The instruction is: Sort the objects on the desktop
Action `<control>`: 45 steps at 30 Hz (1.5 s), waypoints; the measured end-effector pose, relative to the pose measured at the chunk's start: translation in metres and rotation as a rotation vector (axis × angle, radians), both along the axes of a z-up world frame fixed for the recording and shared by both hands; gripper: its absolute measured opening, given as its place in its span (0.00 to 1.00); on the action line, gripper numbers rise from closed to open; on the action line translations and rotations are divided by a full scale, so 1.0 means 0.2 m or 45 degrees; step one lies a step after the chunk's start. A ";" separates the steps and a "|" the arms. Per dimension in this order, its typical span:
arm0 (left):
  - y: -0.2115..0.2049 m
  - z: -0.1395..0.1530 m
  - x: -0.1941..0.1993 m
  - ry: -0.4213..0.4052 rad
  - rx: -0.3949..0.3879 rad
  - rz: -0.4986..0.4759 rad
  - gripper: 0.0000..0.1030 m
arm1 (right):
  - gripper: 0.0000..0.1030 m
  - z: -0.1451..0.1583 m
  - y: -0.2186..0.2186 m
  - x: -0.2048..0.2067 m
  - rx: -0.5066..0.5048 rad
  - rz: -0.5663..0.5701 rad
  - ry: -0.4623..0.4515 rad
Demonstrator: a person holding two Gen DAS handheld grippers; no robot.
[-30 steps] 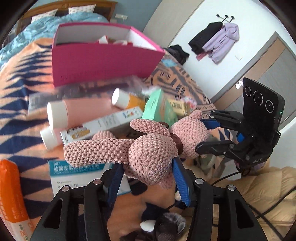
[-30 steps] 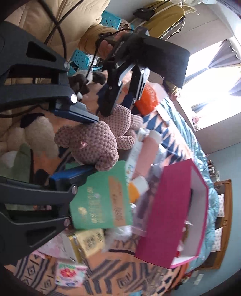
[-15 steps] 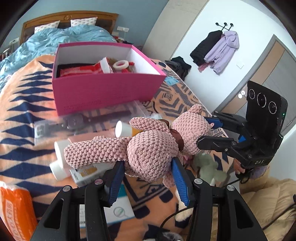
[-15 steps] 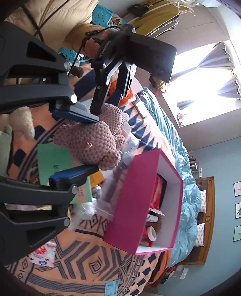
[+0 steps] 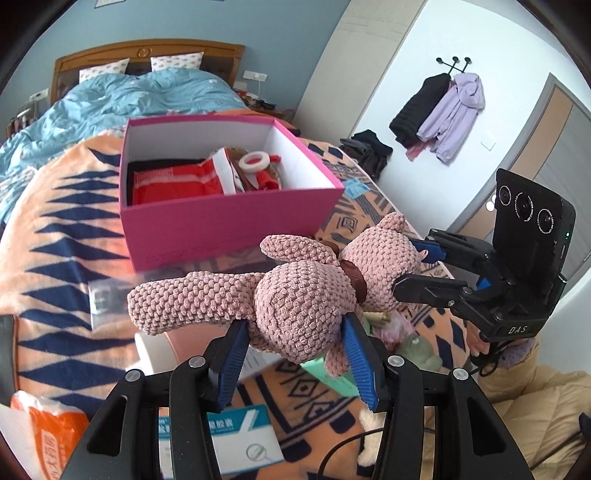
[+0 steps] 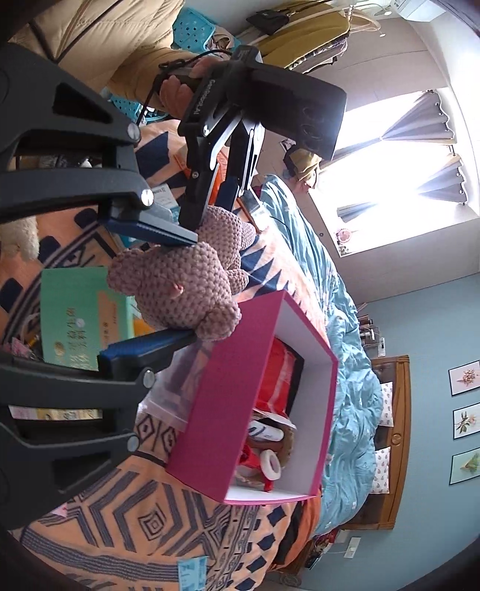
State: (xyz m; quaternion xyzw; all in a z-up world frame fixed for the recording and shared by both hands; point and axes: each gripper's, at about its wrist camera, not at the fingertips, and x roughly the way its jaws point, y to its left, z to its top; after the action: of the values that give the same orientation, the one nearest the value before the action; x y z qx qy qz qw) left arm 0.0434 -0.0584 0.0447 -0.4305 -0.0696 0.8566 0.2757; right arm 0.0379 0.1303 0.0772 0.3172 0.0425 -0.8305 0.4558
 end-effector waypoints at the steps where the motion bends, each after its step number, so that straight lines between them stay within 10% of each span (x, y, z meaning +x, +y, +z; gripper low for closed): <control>1: 0.00 0.01 -0.01 0.005 0.000 0.005 0.50 | 0.46 0.01 0.00 -0.01 -0.004 0.000 0.005; 45: -0.10 0.25 -0.65 0.131 -0.108 0.227 0.50 | 0.46 0.19 -0.16 -0.68 -0.161 -0.018 0.013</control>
State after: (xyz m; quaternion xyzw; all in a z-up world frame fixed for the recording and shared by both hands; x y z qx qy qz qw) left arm -0.0859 -0.0789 0.0942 -0.3895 -0.0571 0.9008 0.1832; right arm -0.0984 0.0993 0.1150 0.2838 -0.0100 -0.8363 0.4689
